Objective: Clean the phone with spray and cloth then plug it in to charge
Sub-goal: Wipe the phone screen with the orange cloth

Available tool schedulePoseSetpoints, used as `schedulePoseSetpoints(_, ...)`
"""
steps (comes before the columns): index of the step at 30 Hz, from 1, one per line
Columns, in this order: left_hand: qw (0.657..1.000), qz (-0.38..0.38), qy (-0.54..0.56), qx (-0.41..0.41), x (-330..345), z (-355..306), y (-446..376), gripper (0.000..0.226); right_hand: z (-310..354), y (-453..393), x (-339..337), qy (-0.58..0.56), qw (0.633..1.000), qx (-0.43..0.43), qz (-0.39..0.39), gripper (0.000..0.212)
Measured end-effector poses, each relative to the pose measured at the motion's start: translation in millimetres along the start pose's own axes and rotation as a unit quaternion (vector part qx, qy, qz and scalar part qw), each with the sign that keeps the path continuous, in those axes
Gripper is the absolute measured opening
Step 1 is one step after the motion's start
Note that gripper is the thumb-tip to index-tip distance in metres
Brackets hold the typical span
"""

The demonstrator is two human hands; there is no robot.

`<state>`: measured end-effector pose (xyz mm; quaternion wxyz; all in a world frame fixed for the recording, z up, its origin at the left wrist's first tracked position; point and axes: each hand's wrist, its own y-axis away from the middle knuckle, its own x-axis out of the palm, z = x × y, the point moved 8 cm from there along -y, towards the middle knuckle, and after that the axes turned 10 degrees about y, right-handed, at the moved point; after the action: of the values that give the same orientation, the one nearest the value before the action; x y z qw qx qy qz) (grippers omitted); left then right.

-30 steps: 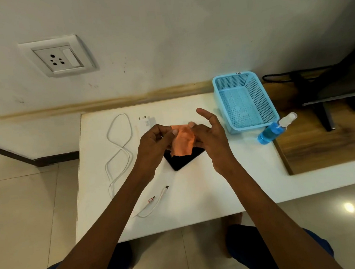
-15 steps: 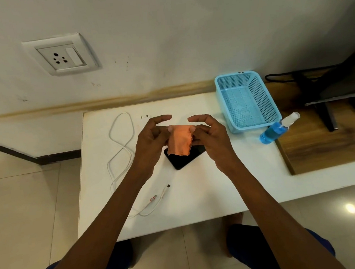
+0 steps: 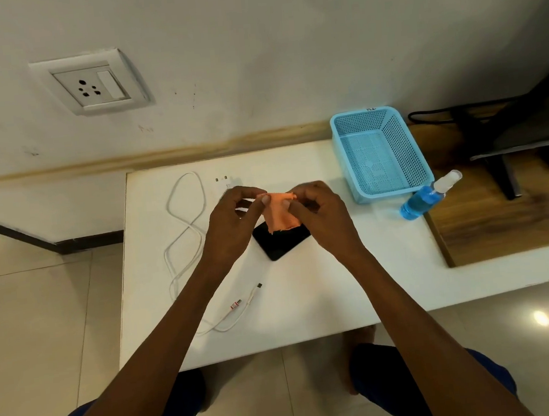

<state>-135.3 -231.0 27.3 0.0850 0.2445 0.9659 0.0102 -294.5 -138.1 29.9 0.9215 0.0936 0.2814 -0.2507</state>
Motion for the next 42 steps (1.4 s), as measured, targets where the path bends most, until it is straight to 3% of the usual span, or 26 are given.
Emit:
schedulePoseSetpoints(3,0.995,0.030,0.076,-0.063,7.0,9.0,-0.2,0.025,-14.4,-0.2,3.7,-0.119,0.988,0.091,0.023,0.010)
schedulePoseSetpoints(6,0.988,0.038,0.123,-0.088,9.9,13.2,0.9,0.013,-18.7,1.0,7.6,-0.195,0.971,0.133,0.034,0.006)
schedulePoseSetpoints(10,0.975,0.036,0.185,-0.114,10.1,18.5,1.9,0.009,-21.5,3.7,17.0,-0.248,0.950,0.154,0.109,0.027)
schedulePoseSetpoints(17,0.978,0.032,0.148,-0.144,9.2,29.7,2.4,0.013,-19.9,2.7,13.5,-0.222,0.962,0.141,0.073,0.032)
schedulePoseSetpoints(23,0.964,0.056,0.200,-0.164,10.8,29.0,5.0,0.022,-22.2,3.4,10.0,-0.245,0.959,0.135,0.047,0.037)
schedulePoseSetpoints(31,0.936,0.002,0.298,-0.188,4.6,28.5,3.6,0.016,0.2,9.0,26.6,-0.053,0.989,-0.014,0.137,0.050)
schedulePoseSetpoints(35,0.935,0.019,0.304,-0.182,6.5,26.0,4.0,0.018,6.5,6.9,16.3,-0.007,0.996,-0.048,0.068,0.025)
schedulePoseSetpoints(37,0.937,0.019,0.298,-0.180,6.2,25.8,4.3,0.023,2.1,4.0,9.8,-0.003,0.999,-0.025,0.047,0.015)
schedulePoseSetpoints(42,0.941,0.005,0.278,-0.193,4.2,27.7,5.9,0.034,-4.4,1.1,3.1,-0.016,0.999,0.004,0.036,0.020)
